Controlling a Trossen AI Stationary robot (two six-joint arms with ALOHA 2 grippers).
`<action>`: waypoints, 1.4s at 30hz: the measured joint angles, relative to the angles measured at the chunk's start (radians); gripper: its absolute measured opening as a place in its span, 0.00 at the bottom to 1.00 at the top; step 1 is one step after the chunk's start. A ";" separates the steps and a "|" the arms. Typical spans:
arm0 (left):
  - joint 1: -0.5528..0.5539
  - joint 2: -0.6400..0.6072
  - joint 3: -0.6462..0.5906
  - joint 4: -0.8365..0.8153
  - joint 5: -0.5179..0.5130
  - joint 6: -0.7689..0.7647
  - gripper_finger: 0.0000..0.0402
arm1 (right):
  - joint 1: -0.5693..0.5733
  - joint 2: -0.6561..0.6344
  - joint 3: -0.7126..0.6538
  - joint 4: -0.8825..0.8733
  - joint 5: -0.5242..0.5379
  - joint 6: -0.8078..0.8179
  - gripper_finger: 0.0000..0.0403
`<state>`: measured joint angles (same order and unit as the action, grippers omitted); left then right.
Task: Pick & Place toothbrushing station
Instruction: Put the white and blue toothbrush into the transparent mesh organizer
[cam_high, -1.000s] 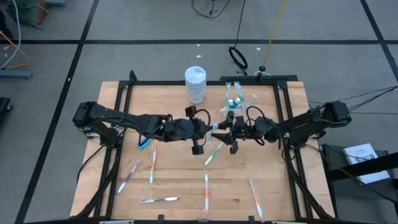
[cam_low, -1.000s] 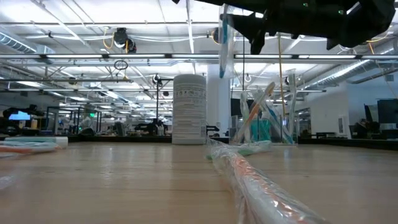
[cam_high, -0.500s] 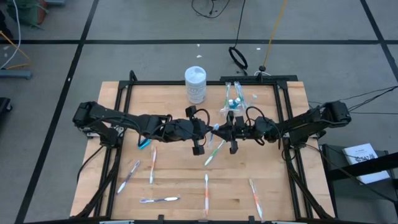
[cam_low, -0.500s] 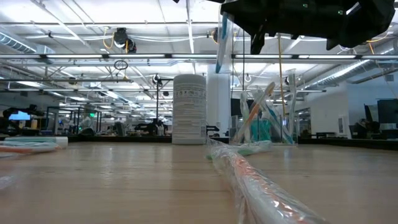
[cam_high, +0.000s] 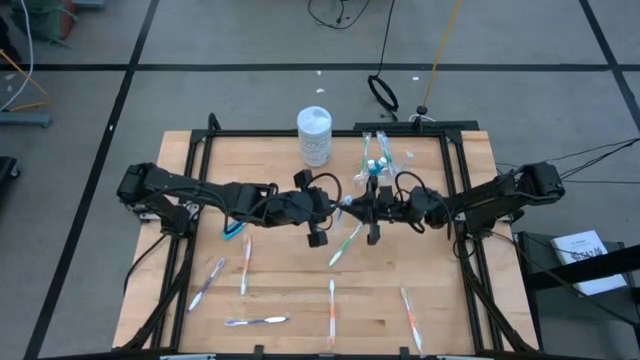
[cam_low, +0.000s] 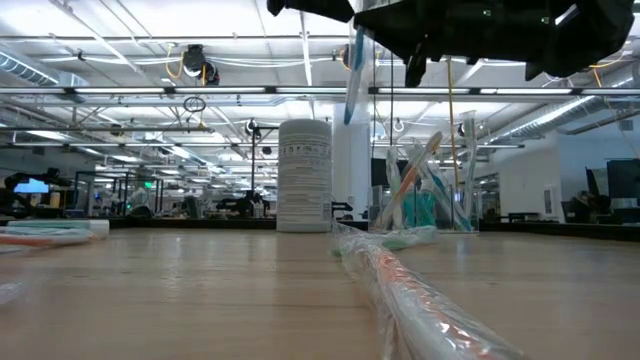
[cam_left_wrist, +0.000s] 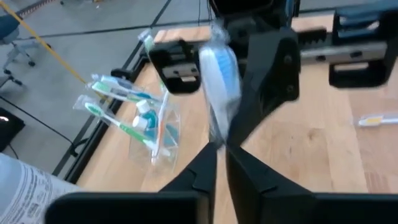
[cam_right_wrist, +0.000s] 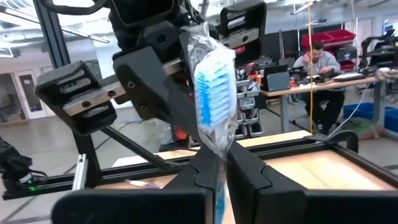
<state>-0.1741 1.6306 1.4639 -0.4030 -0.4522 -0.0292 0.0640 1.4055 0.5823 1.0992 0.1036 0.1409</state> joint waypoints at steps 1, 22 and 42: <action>0.000 0.000 0.000 -0.009 0.001 0.000 0.13 | -0.004 0.000 0.000 0.000 0.000 -0.007 0.02; -0.005 -0.291 0.000 -0.330 -0.048 -0.081 0.39 | -0.250 -0.144 0.000 -0.271 0.340 -0.239 0.02; -0.005 -0.337 0.000 -0.705 0.009 -0.350 0.39 | -0.379 0.047 0.002 -0.369 0.286 -0.081 0.03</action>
<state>-0.1791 1.2934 1.4640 -1.1081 -0.4427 -0.3795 -0.3149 1.4527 0.5842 0.7304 0.3895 0.0602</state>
